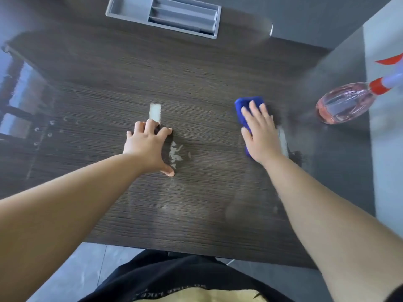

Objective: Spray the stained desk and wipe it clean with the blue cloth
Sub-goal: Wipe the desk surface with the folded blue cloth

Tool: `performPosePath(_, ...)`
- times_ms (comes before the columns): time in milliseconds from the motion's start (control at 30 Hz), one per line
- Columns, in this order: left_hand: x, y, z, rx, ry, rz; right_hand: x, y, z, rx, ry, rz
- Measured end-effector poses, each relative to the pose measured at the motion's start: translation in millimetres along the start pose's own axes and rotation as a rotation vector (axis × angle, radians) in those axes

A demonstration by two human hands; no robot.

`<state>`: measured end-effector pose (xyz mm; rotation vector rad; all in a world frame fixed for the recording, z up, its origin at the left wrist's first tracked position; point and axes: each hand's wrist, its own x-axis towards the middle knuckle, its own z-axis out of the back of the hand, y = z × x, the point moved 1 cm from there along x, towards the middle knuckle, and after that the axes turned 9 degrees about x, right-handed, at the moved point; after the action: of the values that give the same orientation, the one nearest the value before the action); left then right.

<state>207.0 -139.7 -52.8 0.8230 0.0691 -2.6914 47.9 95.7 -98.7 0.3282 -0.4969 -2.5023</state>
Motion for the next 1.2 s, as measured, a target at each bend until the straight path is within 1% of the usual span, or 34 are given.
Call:
performPosePath(33, 0, 1, 0, 0.002, 0.006, 0.001, 11, 13, -5, 0.020, -0.077, -0.183)
performPosePath(67, -1, 0, 0, 0.005, 0.011, 0.003, 18, 30, -10, 0.023, -0.124, -0.317)
performPosePath(100, -1, -2, 1, 0.006, 0.013, 0.009, 21, 47, -17, 0.017, -0.135, -0.362)
performPosePath(133, -1, -3, 2, 0.005, 0.011, 0.017, 21, 63, -24, 0.003, -0.116, -0.310)
performPosePath(167, 0, -4, 3, -0.010, -0.002, 0.031, 16, 74, -31, -0.019, -0.061, -0.182)
performPosePath(200, 1, -4, 5, -0.037, -0.024, 0.055, 8, 77, -35, -0.027, 0.021, -0.010)
performPosePath(267, 6, -5, 9, -0.067, -0.062, 0.088, -6, 60, -28, -0.032, 0.164, 0.344)
performPosePath(300, 8, -5, 8, -0.053, -0.071, 0.087, -8, 42, -21, -0.035, 0.188, 0.469)
performPosePath(333, 13, -3, 10, -0.027, -0.069, 0.081, -3, 23, -12, -0.050, 0.178, 0.513)
performPosePath(367, 17, -2, 11, 0.001, -0.048, 0.071, 2, 5, -4, -0.056, 0.149, 0.447)
performPosePath(400, 20, -1, 13, 0.025, -0.020, 0.067, 10, -9, 4, -0.044, 0.112, 0.291)
performPosePath(433, 24, 0, 16, 0.040, 0.007, 0.066, 18, -16, 8, -0.023, 0.047, 0.088)
performPosePath(500, 30, 1, 20, 0.052, 0.043, 0.066, 37, -6, 6, 0.024, -0.136, -0.284)
performPosePath(533, 32, 1, 22, 0.056, 0.059, 0.061, 44, 10, 2, 0.044, -0.185, -0.409)
performPosePath(567, 34, 0, 23, 0.060, 0.074, 0.057, 48, 28, -4, 0.055, -0.195, -0.457)
performPosePath(600, 35, 0, 23, 0.061, 0.081, 0.054, 47, 44, -10, 0.043, -0.173, -0.409)
performPosePath(633, 37, -1, 23, 0.060, 0.086, 0.054, 43, 54, -18, 0.015, -0.121, -0.279)
performPosePath(700, 38, -3, 25, 0.066, 0.106, 0.056, 26, 56, -21, -0.018, 0.064, 0.092)
performPosePath(733, 38, -5, 26, 0.074, 0.112, 0.057, 20, 44, -15, -0.024, 0.131, 0.258)
performPosePath(767, 38, -6, 25, 0.084, 0.114, 0.059, 20, 28, -7, -0.031, 0.152, 0.365)
performPosePath(800, 39, -6, 25, 0.092, 0.111, 0.062, 25, 11, 1, -0.044, 0.130, 0.379)
performPosePath(833, 40, -6, 26, 0.096, 0.111, 0.063, 32, -2, 8, -0.046, 0.092, 0.300)
performPosePath(900, 39, -4, 26, 0.094, 0.115, 0.059, 54, -10, 12, -0.011, -0.002, -0.017)
performPosePath(933, 39, -4, 26, 0.093, 0.116, 0.057, 65, -3, 10, 0.002, -0.070, -0.176)
performPosePath(967, 40, -4, 25, 0.092, 0.120, 0.055, 74, 11, 5, 0.008, -0.119, -0.295)
performPosePath(1000, 40, -5, 25, 0.092, 0.123, 0.055, 79, 27, -1, 0.005, -0.138, -0.343)
performPosePath(1033, 41, -4, 24, 0.092, 0.123, 0.059, 83, 44, -8, -0.007, -0.122, -0.299)
performPosePath(1067, 41, -5, 25, 0.092, 0.120, 0.058, 80, 59, -14, -0.030, -0.068, -0.176)
performPosePath(1100, 40, -4, 25, 0.089, 0.118, 0.058, 74, 68, -19, -0.055, 0.019, -0.002)
performPosePath(1167, 39, -3, 26, 0.079, 0.118, 0.050, 59, 64, -17, -0.051, 0.202, 0.349)
performPosePath(1200, 39, -3, 26, 0.079, 0.115, 0.045, 58, 52, -11, -0.031, 0.243, 0.466)
